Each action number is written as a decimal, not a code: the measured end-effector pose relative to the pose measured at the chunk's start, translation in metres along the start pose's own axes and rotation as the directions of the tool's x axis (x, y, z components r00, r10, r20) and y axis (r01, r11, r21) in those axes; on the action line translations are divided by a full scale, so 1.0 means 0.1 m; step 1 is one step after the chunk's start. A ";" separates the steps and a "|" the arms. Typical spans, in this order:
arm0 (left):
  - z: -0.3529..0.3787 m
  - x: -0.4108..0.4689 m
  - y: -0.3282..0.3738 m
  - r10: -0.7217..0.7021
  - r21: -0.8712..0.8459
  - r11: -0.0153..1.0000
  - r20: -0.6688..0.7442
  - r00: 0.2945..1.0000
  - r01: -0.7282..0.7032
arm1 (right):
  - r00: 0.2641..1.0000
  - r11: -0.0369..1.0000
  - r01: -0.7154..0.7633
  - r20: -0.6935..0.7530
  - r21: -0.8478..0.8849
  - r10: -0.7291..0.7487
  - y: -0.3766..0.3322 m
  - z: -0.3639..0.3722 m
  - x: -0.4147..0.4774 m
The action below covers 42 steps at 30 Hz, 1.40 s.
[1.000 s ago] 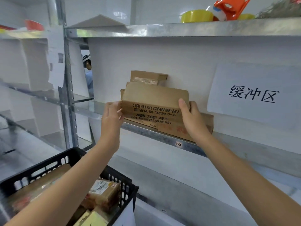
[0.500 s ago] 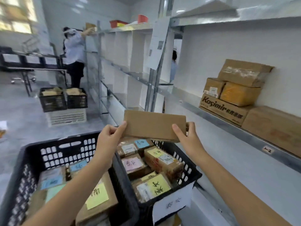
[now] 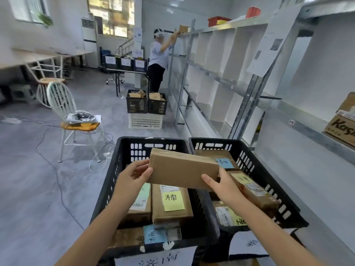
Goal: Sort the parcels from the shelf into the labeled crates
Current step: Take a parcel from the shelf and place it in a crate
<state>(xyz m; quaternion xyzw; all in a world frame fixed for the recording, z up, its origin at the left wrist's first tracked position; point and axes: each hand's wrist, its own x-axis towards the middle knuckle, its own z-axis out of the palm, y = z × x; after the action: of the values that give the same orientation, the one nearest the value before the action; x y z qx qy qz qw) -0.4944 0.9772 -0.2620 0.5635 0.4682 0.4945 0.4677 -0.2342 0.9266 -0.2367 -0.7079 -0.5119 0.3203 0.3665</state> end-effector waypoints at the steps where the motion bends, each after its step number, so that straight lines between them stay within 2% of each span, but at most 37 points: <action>1: -0.04 -0.03 -0.04 -0.003 0.005 1.000 -0.010 1.000 0.003 | 1.000 1.000 0.007 0.011 0.009 -0.007 0.01 0.06 0.02; 7: -0.17 -0.21 -0.33 -0.070 -0.024 0.997 -0.052 0.996 0.069 | 0.999 0.993 0.009 0.041 0.117 -0.014 0.10 0.27 0.02; 13: -0.18 -0.27 -0.55 -0.148 -0.035 0.989 -0.021 0.989 0.147 | 0.998 0.982 0.011 -0.057 0.191 0.000 0.21 0.34 0.10; 17: -0.14 -0.22 -0.57 -0.248 -0.098 0.965 -0.037 0.968 0.244 | 0.998 0.984 0.023 -0.065 0.179 -0.011 0.28 0.31 0.14; 20: -0.08 -0.19 -0.53 -0.304 -0.211 0.936 -0.072 0.950 0.283 | 0.999 0.981 0.034 -0.035 0.193 -0.027 0.30 0.27 0.13; 24: -0.01 -0.22 -0.44 -0.217 -0.091 0.974 -0.110 0.970 0.208 | 1.000 0.984 0.025 -0.001 0.175 -0.025 0.36 0.22 0.11; 30: 0.06 -0.25 -0.33 -0.106 -0.075 0.992 -0.072 0.992 0.101 | 1.000 0.992 0.013 0.023 0.122 -0.016 0.40 0.19 0.09; 38: 0.04 -0.22 -0.38 -0.076 -0.066 0.995 -0.089 0.993 0.071 | 0.997 0.991 0.065 -0.047 0.114 -0.059 0.29 0.23 0.09; 42: 0.00 -0.22 -0.49 -0.129 -0.016 0.992 -0.113 0.985 0.128 | 0.992 0.987 0.066 -0.115 0.146 -0.049 0.30 0.26 0.13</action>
<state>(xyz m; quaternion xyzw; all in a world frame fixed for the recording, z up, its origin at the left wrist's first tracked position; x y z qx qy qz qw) -0.4990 0.9613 -0.3128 0.5011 0.5272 0.4967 0.4735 -0.2378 0.9380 -0.2771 -0.6800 -0.4855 0.3072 0.4556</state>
